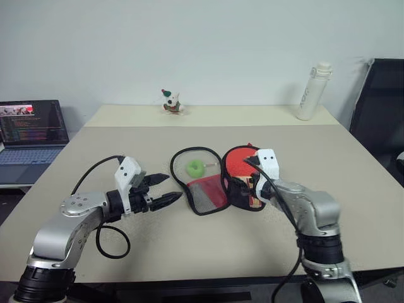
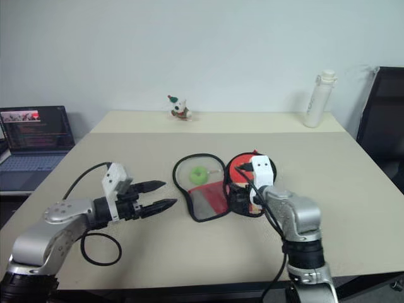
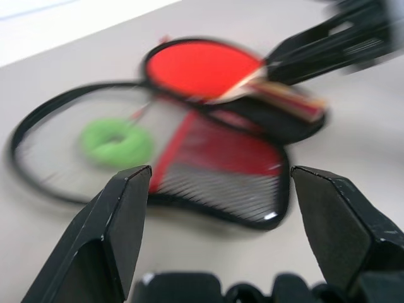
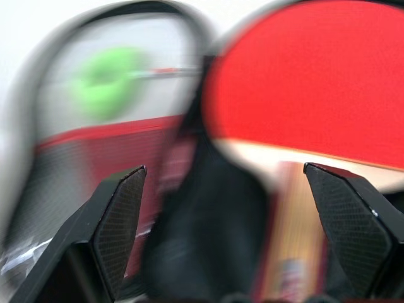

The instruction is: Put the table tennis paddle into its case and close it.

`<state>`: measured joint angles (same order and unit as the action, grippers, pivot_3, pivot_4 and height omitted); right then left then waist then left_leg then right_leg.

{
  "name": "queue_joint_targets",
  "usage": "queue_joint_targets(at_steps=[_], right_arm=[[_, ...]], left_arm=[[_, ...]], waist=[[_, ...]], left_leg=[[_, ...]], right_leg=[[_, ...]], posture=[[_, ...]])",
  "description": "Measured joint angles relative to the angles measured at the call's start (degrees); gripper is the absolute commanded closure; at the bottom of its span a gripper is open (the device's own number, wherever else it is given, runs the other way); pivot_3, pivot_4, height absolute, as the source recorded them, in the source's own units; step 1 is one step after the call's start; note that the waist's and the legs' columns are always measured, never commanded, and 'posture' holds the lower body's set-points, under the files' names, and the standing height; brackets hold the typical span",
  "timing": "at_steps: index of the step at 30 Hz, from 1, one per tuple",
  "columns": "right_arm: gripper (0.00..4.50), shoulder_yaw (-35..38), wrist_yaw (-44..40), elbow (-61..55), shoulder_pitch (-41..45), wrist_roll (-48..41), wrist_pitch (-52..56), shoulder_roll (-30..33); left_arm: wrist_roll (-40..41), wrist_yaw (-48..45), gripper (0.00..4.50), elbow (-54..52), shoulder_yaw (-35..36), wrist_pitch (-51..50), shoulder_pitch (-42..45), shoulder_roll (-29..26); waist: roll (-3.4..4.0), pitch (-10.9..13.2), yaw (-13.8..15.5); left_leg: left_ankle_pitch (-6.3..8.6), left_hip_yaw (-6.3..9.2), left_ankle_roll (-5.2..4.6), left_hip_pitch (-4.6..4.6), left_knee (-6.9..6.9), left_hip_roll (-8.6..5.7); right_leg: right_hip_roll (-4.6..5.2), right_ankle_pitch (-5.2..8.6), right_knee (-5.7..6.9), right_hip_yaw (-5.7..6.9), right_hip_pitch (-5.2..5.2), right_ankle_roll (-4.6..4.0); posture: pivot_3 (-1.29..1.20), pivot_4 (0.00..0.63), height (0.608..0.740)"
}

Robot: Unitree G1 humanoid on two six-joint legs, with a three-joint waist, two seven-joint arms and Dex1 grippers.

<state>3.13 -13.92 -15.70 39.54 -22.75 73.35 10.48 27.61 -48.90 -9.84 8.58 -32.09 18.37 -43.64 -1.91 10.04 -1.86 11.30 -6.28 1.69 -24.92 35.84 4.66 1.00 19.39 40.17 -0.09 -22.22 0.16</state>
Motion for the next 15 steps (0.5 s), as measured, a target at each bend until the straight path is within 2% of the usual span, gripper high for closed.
queue_joint_targets(at_steps=[3, 8, 11, 15], right_arm=[[0.0, 0.54, -8.4, -3.82, 1.02, -5.57, 0.99, 7.7], [0.0, 1.33, -20.63, -6.71, 0.97, -12.06, -1.71, 18.92], [0.0, -0.06, -23.62, -6.37, -0.51, -11.95, -4.78, 23.23], [0.0, -2.21, -24.53, -6.03, -0.76, -11.8, -7.67, 23.38]], left_arm=[[-3.38, 1.91, 1.54, 4.77, -0.49, 0.76, 0.32, -0.01], [-8.61, 3.39, 3.35, 13.81, -3.95, 2.39, 4.89, 0.63], [-11.38, 4.57, 4.47, 20.69, -5.4, 4.07, 8.54, 2.78], [-15.32, 4.72, 4.47, 30.54, -9.1, 8.06, 14.25, 7.1]], waist=[[-0.02, -0.01, 0.07], [-0.05, -0.03, 0.19], [-0.09, -0.05, 0.22], [-0.1, -0.05, 0.14]], left_leg=[[0.02, 0.01, -0.04, 0.0, 0.02, 0.0], [0.03, 0.03, -0.05, 0.0, 0.02, -0.02], [0.03, 0.03, -0.06, 0.0, 0.08, -0.03], [0.02, 0.01, -0.04, -0.01, 0.12, -0.02]], right_leg=[[0.01, 0.0, -0.01, 0.02, 0.01, 0.0], [0.01, 0.0, -0.04, 0.06, 0.04, 0.01], [0.01, 0.0, -0.04, 0.07, 0.06, 0.01], [0.01, 0.0, 0.0, 0.05, 0.05, 0.01]], posture=[[0.0, 0.15, 0.74], [0.0, 0.15, 0.74], [0.0, 0.15, 0.74], [0.0, 0.15, 0.74]])
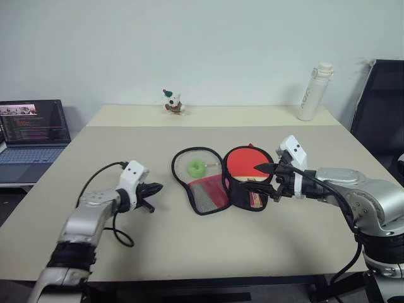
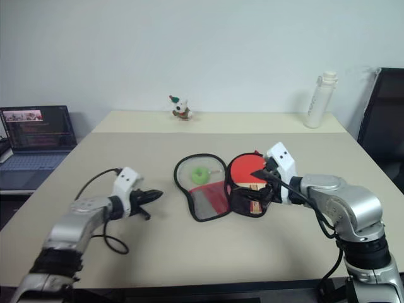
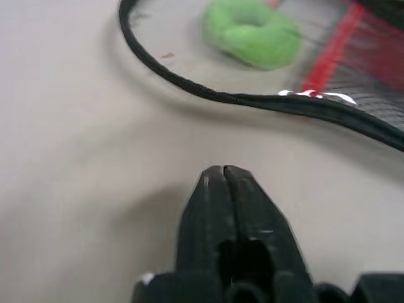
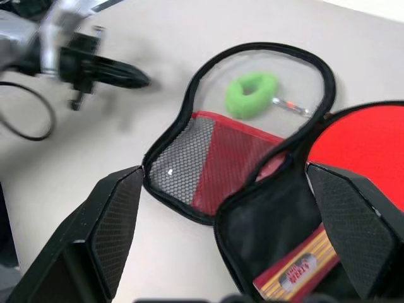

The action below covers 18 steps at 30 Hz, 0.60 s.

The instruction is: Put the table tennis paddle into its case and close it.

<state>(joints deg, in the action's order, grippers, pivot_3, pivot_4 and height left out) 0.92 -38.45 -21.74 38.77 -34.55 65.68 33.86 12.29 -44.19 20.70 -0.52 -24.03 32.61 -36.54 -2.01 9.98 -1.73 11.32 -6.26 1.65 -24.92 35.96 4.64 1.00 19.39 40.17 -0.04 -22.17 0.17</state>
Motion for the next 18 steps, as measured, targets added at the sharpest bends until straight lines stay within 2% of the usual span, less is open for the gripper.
queue_joint_targets(at_steps=[10, 18], right_arm=[[0.0, -0.13, -0.19, -0.37, -2.53, -0.07, -2.97, 0.98], [0.0, 1.62, -3.26, 0.21, -4.8, -0.73, -4.5, 7.21]], left_arm=[[-3.61, 1.01, 4.47, 13.86, -1.58, 9.46, 7.14, 9.51], [-3.87, -1.37, 4.47, 12.97, -2.02, 9.74, 14.29, 12.28]], waist=[[-0.01, 0.0, 0.24], [-0.03, 0.01, 0.26]], left_leg=[[-0.08, -0.01, 0.14, -0.01, 0.08, -0.03], [-0.1, 0.0, 0.18, -0.01, 0.08, -0.04]], right_leg=[[0.03, -0.01, -0.01, 0.03, 0.04, 0.02], [0.02, -0.01, -0.01, 0.06, 0.05, 0.02]], posture=[[0.0, 0.15, 0.74], [0.0, 0.15, 0.74]])
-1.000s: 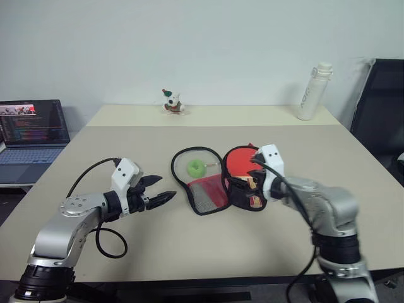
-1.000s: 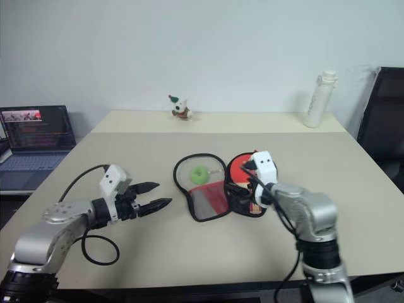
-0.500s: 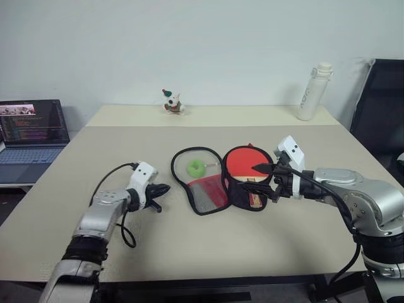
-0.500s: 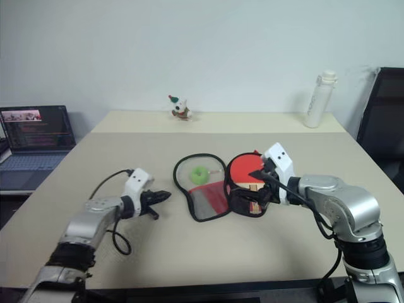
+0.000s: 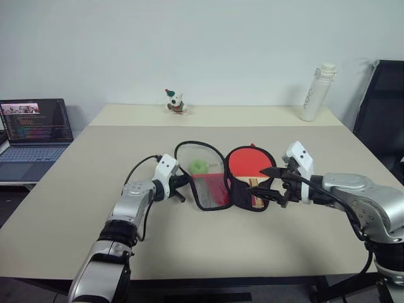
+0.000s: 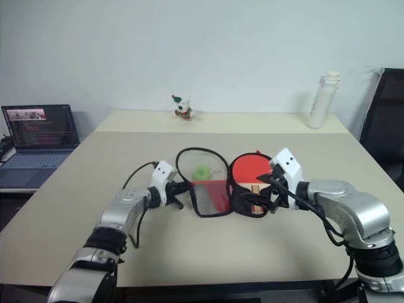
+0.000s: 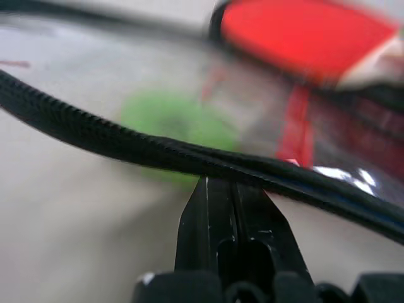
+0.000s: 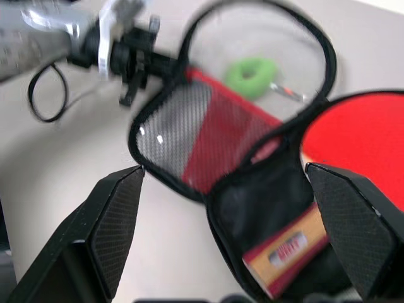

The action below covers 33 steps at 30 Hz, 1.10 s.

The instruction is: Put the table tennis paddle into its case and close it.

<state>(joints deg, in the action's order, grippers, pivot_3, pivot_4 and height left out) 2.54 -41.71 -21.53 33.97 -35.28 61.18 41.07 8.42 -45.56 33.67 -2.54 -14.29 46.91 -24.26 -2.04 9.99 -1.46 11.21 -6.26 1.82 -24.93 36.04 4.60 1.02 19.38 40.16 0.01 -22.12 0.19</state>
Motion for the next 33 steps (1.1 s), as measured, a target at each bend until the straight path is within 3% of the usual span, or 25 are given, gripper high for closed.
queue_joint_targets(at_steps=[5, 9, 14, 19, 25, 33], right_arm=[[0.0, 2.65, -3.37, 1.7, -2.15, -1.49, 0.06, 5.43], [0.0, 3.03, -3.37, 5.11, -2.22, -0.73, -0.67, 6.91], [0.0, 3.03, -1.67, 7.07, -2.21, 0.3, -0.65, 6.54], [0.0, 2.74, 2.03, 9.97, -1.01, 0.53, -0.29, 1.74], [0.0, 0.1, 5.4, 21.44, 3.12, 4.87, -1.19, -3.15], [0.0, -2.06, 7.88, 40.32, 10.08, 12.17, -8.45, -9.23]], left_arm=[[0.26, -0.08, 4.47, 1.14, -0.18, -0.22, 8.69, 5.21], [-0.72, 2.3, 4.47, 9.44, -0.83, 3.22, 16.93, 12.07], [-2.11, 3.64, 4.47, 15.78, -1.66, 6.39, 17.76, 15.52], [-1.93, 0.72, 4.47, 11.27, -1.57, 6.79, 12.07, 11.62], [2.23, -5.7, 4.47, -7.42, 0.97, -0.29, -1.19, 1.4], [11.01, -7.45, 4.47, -30.96, 7.13, -13.03, -13.2, -7.25]], waist=[[-0.04, 0.02, 0.35], [-0.04, 0.02, 0.55], [-0.04, 0.02, -0.5], [-0.02, 0.02, -0.77], [0.0, 0.02, -0.52], [0.0, 0.02, -0.1]], left_leg=[[0.0, 0.03, -0.01, 0.0, 0.02, -0.06], [0.0, 0.02, -0.01, 0.02, 0.01, -0.16], [-0.01, -0.11, 0.02, 0.04, -0.09, -0.13], [-0.02, -0.2, 0.05, 0.14, -0.09, 0.01], [-0.03, -0.26, 0.06, 0.16, 0.01, 0.12], [-0.03, -0.22, 0.04, 0.16, 0.14, 0.06]], right_leg=[[-0.01, 0.0, -0.06, 0.08, 0.07, 0.01], [-0.06, 0.0, -0.11, 0.05, 0.13, 0.05], [-0.22, -0.01, -0.09, -0.14, -0.04, 0.04], [-0.34, -0.01, 0.0, -0.33, -0.07, 0.02], [-0.14, -0.01, 0.17, -0.38, -0.09, 0.03], [-0.06, 0.0, 0.35, -0.36, -0.06, 0.03]], posture=[[0.0, 0.15, 0.74], [0.0, 0.15, 0.74], [0.0, 0.15, 0.74], [0.0, 0.15, 0.74], [0.0, 0.15, 0.74], [0.0, 0.15, 0.74]])
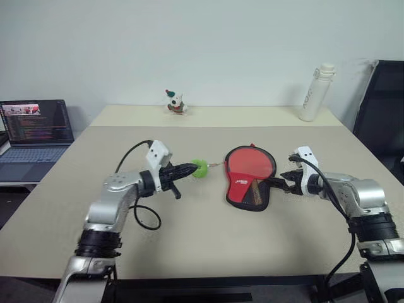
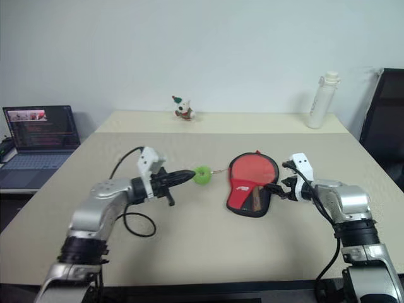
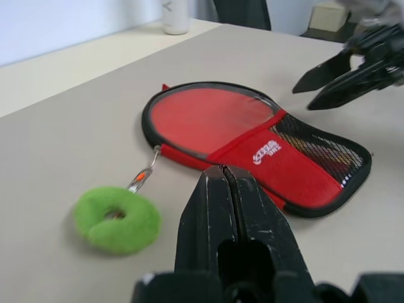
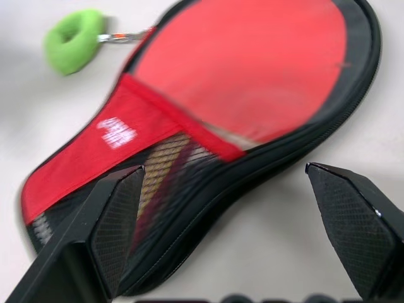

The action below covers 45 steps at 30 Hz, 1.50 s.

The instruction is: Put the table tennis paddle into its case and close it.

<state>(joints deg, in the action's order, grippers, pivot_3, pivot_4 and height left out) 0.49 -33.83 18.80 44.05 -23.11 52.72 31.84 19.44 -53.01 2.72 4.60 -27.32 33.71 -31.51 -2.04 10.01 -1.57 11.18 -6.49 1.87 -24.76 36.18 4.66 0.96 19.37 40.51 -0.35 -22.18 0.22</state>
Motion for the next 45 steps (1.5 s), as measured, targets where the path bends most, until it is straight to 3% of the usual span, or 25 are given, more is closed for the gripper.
queue_joint_targets(at_steps=[7, 18, 21, 30, 33, 34, 45], right_arm=[[0.0, -0.63, -0.44, 13.37, 4.12, 5.03, -6.29, -3.0], [0.0, -1.84, -2.91, 16.44, 6.17, 8.41, -8.5, -6.69], [0.62, -2.04, -3.57, 16.4, 6.19, 8.91, -8.5, -7.33], [3.54, -2.11, -3.96, 18.79, 7.25, 10.65, -8.68, -11.27], [4.33, -1.98, -4.16, 20.39, 8.15, 10.65, -8.52, -12.84], [4.48, -1.79, -4.45, 20.94, 8.49, 10.6, -8.39, -13.19], [4.48, -3.13, -12.02, 17.09, 9.61, 7.71, 1.94, -18.59]], left_arm=[[2.31, 3.21, 4.47, -5.16, 2.45, -3.61, -3.23, -1.85], [3.17, 4.97, 4.47, -5.45, 2.34, -3.71, -3.36, -2.1], [3.17, 5.02, 4.5, -5.45, 2.34, -3.7, -3.36, -2.2], [3.15, 4.88, 4.5, -5.49, 2.3, -3.61, -4.54, -3.37], [3.17, 4.52, 4.5, -5.71, 2.34, -3.49, -5.44, -4.5], [3.19, 4.19, 4.5, -5.81, 2.35, -3.48, -6.1, -4.9], [10.77, -5.55, 4.5, -11.99, 5.33, -4.24, -14.14, -12.52]], waist=[[0.0, 0.0, -0.2], [-0.04, -0.03, -0.99], [-0.06, -0.04, -1.27], [-0.18, -0.14, -1.95], [-0.23, -0.17, -2.23], [-0.23, -0.17, -2.36], [-0.22, -0.16, -3.96]], left_leg=[[0.01, 0.0, -0.01, 0.02, 0.06, 0.0], [0.01, -0.06, -0.01, 0.2, 0.08, 0.02], [0.01, -0.07, -0.01, 0.23, 0.08, 0.03], [0.02, -0.2, 0.0, 0.85, -0.07, 0.05], [0.04, -0.21, -0.01, 1.15, -0.11, 0.06], [0.04, -0.21, -0.01, 1.23, -0.12, 0.06], [0.18, -0.37, 0.26, 1.0, -0.26, 0.47]], right_leg=[[-0.01, 0.0, 0.13, -0.05, -0.02, 0.0], [-0.07, 0.0, 0.35, -0.23, 0.0, 0.0], [-0.08, 0.0, 0.35, -0.26, 0.0, 0.0], [-0.12, 0.0, 0.36, -0.44, 0.44, 0.0], [-0.12, 0.01, 0.36, -0.45, 0.71, 0.01], [-0.11, 0.01, 0.36, -0.45, 0.78, 0.01], [-0.47, 0.08, 0.27, -0.6, 0.4, -0.1]], posture=[[0.0, 0.15, 0.74], [0.0, 0.15, 0.74], [0.0, 0.15, 0.74], [0.0, 0.15, 0.74], [0.0, 0.15, 0.74], [0.0, 0.15, 0.74], [0.0, 0.15, 0.74]])
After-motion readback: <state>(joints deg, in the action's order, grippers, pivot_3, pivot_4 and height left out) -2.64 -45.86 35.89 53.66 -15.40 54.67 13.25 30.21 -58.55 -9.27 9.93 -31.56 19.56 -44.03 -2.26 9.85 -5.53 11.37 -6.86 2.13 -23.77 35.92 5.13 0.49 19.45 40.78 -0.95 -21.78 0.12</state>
